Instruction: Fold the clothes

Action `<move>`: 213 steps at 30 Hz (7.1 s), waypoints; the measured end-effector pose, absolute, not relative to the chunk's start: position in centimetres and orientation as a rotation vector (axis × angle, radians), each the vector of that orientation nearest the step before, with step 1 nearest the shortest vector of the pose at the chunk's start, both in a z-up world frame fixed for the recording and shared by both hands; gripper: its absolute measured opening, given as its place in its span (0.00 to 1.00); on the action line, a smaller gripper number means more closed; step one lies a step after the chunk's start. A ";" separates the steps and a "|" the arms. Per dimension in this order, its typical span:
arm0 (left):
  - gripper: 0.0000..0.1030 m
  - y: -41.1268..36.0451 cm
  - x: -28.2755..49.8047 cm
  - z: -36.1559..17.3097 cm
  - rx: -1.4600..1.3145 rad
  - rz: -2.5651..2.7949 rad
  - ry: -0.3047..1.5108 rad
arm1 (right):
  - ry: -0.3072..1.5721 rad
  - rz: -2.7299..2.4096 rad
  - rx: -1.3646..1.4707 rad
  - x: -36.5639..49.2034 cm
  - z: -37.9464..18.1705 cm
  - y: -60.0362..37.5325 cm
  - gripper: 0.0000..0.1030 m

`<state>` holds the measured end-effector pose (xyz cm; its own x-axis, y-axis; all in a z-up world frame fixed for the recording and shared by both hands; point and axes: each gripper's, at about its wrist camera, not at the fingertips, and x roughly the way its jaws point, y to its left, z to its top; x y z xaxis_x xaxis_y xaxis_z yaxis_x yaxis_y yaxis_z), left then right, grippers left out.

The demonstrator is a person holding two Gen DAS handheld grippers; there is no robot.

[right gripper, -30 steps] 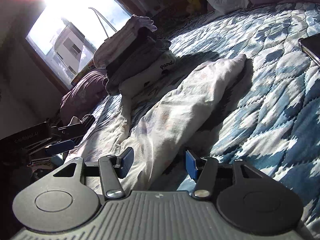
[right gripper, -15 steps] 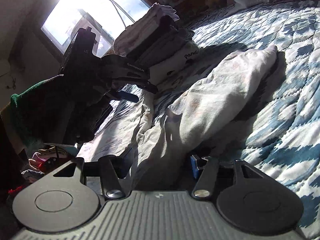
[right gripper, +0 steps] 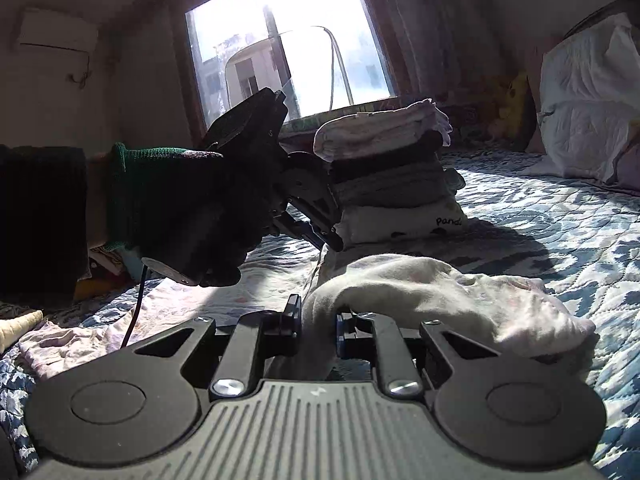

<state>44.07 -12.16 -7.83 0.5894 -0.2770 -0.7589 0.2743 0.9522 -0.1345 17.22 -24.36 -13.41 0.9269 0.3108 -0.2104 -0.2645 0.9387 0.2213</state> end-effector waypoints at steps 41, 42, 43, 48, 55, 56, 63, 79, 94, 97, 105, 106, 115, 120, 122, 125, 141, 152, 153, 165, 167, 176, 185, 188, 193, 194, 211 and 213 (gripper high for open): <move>0.58 -9.8 38.6 -5.6 0.241 -0.770 0.839 | 0.363 0.605 -0.285 17.1 -15.3 -10.7 0.24; 0.60 -11.0 37.4 -5.2 0.269 -0.852 0.862 | 0.358 0.602 -0.299 17.0 -15.3 -10.5 0.25; 0.60 -12.3 36.6 -5.2 0.310 -0.913 0.893 | 0.355 0.597 -0.310 16.9 -15.4 -10.3 0.26; 0.57 -17.0 35.8 -9.0 0.514 -0.991 1.088 | 0.340 0.578 -0.339 16.6 -15.4 -9.9 0.26; 0.08 -11.3 33.7 -6.4 0.342 -1.016 0.899 | 0.345 0.579 -0.263 16.1 -14.3 -11.8 0.44; 0.08 -9.3 33.6 -5.2 0.243 -0.991 0.840 | 0.343 0.579 -0.254 15.9 -14.3 -12.1 0.50; 0.08 3.5 34.2 -5.9 -0.385 -0.713 0.595 | 0.314 0.534 -0.141 15.2 -13.5 -14.9 0.63; 0.08 6.7 35.7 -10.4 -0.836 -0.469 0.494 | 0.423 0.559 0.102 17.5 -14.6 -17.6 0.32; 0.08 5.4 37.4 -13.5 -0.847 -0.336 0.521 | 0.628 0.562 0.749 20.7 -18.6 -24.4 0.19; 0.08 5.0 37.9 -13.7 -0.838 -0.334 0.527 | 0.638 0.561 0.815 20.9 -19.0 -24.9 0.18; 0.11 2.0 40.4 -13.5 -0.536 -0.253 0.700 | 0.658 0.548 0.931 21.2 -20.0 -25.5 0.16; 0.11 1.2 40.6 -13.3 -0.454 -0.242 0.738 | 0.662 0.545 0.944 21.3 -20.1 -25.6 0.16; 0.29 -2.3 36.5 -8.1 -0.044 -0.506 0.585 | 0.672 0.535 0.985 21.4 -20.2 -25.8 0.17; 0.29 -6.6 37.9 -12.7 0.236 -0.441 0.699 | 0.644 0.499 0.900 20.9 -19.1 -25.6 0.17; 0.30 -6.7 37.9 -13.0 0.243 -0.430 0.700 | 0.588 0.450 0.789 19.7 -17.6 -25.3 0.24; 0.30 -6.2 37.1 -11.1 0.234 -0.447 0.664 | 0.478 0.378 0.501 17.4 -15.0 -23.4 0.24; 0.41 -8.8 41.8 -13.3 0.224 -0.379 0.762 | 0.614 0.436 0.410 23.3 -16.2 -20.5 0.14; 0.57 -2.1 33.0 -6.8 0.094 -0.305 0.558 | 0.458 0.428 0.293 17.2 -14.1 -20.3 0.33; 0.60 -0.2 31.5 -6.6 0.033 -0.289 0.549 | 0.449 0.425 0.246 16.5 -14.0 -19.9 0.33; 0.73 20.9 15.7 -11.4 -0.667 0.072 0.474 | 0.295 0.433 -0.240 10.0 -13.6 -14.2 0.34; 0.73 23.7 15.2 -12.2 -0.767 0.103 0.477 | 0.241 0.447 -0.321 9.3 -13.3 -12.4 0.43; 0.73 29.3 12.8 -14.1 -1.036 0.226 0.444 | 0.208 0.583 -0.589 7.9 -13.2 -1.1 0.52; 0.34 30.9 15.6 -15.2 -0.971 0.225 0.400 | 0.414 0.662 -0.243 9.6 -12.2 0.9 0.53; 0.12 29.8 17.1 -15.2 -0.947 0.173 0.408 | 0.500 0.652 -0.029 11.7 -11.6 -1.6 0.59; 0.12 23.3 18.9 -11.2 -0.706 -0.027 0.333 | 0.570 0.595 0.433 15.3 -11.2 -8.1 0.64; 0.12 21.6 19.5 -10.7 -0.655 -0.067 0.326 | 0.576 0.582 0.522 16.0 -11.2 -9.5 0.66; 0.58 11.5 20.3 -11.2 -0.286 -0.390 0.507 | 0.669 0.515 0.916 21.3 -15.0 -13.3 0.76; 0.58 13.8 19.2 -10.3 -0.336 -0.348 0.456 | 0.683 0.505 0.864 21.6 -14.5 -12.1 0.76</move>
